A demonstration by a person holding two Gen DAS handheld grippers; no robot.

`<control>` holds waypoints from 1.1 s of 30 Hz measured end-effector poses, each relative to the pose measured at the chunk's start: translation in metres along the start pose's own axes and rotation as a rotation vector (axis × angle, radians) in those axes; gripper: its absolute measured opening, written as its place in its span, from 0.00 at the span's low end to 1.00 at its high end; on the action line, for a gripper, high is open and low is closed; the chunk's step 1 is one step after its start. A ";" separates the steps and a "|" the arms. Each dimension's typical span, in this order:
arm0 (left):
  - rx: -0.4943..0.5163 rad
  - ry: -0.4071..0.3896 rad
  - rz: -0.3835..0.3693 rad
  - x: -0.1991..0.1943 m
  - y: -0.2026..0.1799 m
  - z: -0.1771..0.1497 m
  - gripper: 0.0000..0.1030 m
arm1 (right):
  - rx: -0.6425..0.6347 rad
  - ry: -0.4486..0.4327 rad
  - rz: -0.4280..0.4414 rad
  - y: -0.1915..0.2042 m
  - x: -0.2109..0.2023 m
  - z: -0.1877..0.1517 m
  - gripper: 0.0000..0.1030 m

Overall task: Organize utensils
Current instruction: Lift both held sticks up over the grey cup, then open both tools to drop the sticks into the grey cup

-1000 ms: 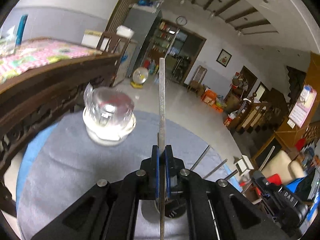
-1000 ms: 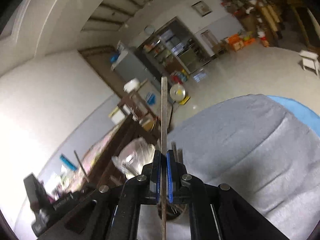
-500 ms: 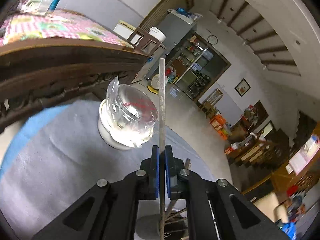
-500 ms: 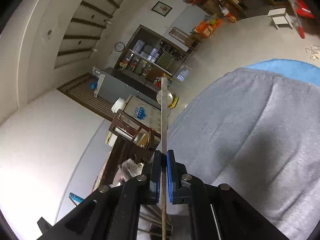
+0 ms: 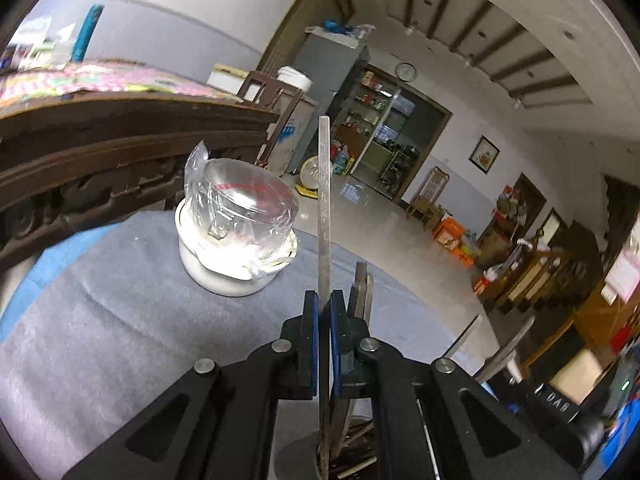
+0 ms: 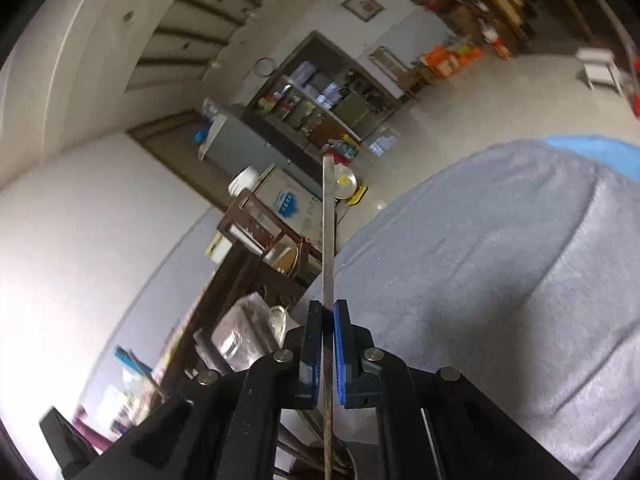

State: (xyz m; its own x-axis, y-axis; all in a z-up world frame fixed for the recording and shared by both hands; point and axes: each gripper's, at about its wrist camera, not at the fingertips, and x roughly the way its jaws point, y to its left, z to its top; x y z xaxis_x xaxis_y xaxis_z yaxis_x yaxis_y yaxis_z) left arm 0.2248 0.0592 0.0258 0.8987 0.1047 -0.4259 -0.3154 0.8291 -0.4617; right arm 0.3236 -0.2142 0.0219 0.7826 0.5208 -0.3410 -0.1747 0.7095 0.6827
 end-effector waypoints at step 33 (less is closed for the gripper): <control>0.263 0.104 -0.042 -0.043 -0.004 -0.045 0.29 | -0.271 0.196 -0.060 0.023 -0.024 -0.062 0.09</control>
State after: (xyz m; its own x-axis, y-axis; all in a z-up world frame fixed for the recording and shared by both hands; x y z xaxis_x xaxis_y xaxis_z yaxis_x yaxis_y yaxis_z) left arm 0.1741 0.0268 0.0109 0.8691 0.0219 -0.4941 -0.1763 0.9471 -0.2682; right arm 0.2640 -0.1809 0.0053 0.6714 0.5371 -0.5107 -0.3048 0.8282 0.4702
